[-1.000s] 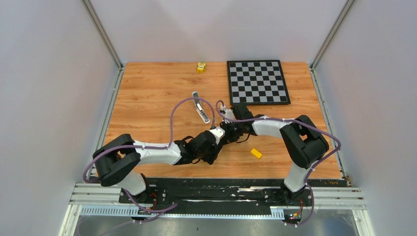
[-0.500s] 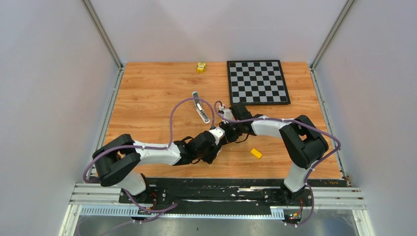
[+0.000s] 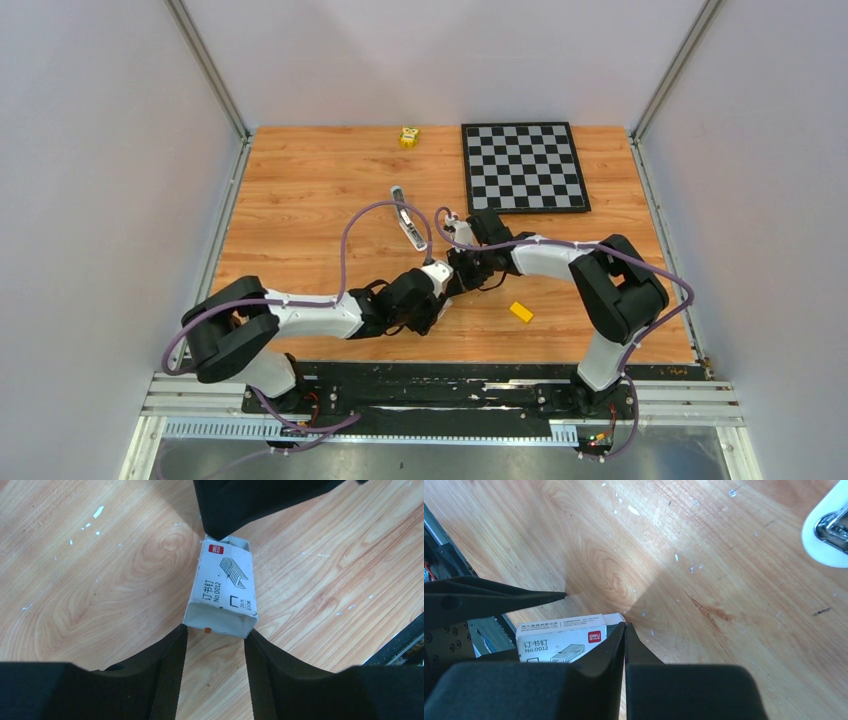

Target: Load the staples into the stapler

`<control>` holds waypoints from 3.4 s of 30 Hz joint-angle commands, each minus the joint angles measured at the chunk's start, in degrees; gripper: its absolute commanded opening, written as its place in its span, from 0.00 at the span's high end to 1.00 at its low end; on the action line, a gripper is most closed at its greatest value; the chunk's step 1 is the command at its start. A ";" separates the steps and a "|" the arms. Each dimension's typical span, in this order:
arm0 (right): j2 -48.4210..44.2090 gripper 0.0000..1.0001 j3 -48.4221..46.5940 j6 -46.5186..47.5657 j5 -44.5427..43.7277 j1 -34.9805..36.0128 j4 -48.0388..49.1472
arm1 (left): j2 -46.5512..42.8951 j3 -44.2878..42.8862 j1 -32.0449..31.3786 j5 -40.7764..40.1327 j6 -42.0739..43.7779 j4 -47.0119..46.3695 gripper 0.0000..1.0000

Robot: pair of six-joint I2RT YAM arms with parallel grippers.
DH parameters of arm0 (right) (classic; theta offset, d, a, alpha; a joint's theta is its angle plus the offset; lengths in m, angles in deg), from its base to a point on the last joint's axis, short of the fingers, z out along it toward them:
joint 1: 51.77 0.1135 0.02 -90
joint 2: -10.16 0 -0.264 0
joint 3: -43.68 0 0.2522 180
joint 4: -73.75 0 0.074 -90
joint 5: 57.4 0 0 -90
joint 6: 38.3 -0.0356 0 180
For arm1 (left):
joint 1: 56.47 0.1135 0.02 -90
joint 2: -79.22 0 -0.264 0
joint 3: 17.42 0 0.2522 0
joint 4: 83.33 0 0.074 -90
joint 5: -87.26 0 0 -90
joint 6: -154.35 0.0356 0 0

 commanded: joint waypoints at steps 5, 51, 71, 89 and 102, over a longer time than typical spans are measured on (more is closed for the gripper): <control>-2.72 0.96 -0.69 2.55 -0.74 0.93 -2.75 | -7.88 2.92 -0.29 -2.07 0.87 2.45 0.40; -2.19 0.70 -1.42 3.60 5.75 -5.03 -5.69 | 5.30 -4.15 3.93 7.42 19.92 0.05 0.50; 0.77 0.78 -3.56 0.08 0.87 -1.03 -4.26 | 5.07 -2.99 3.93 6.27 18.27 -1.55 0.61; 2.33 0.89 -4.50 0.14 -0.08 0.48 -4.38 | 4.97 -2.73 3.98 5.87 18.26 -1.66 0.61; 1.31 1.00 -4.54 1.97 -1.21 0.44 -6.06 | 3.33 -0.79 3.87 5.80 14.93 -0.44 0.61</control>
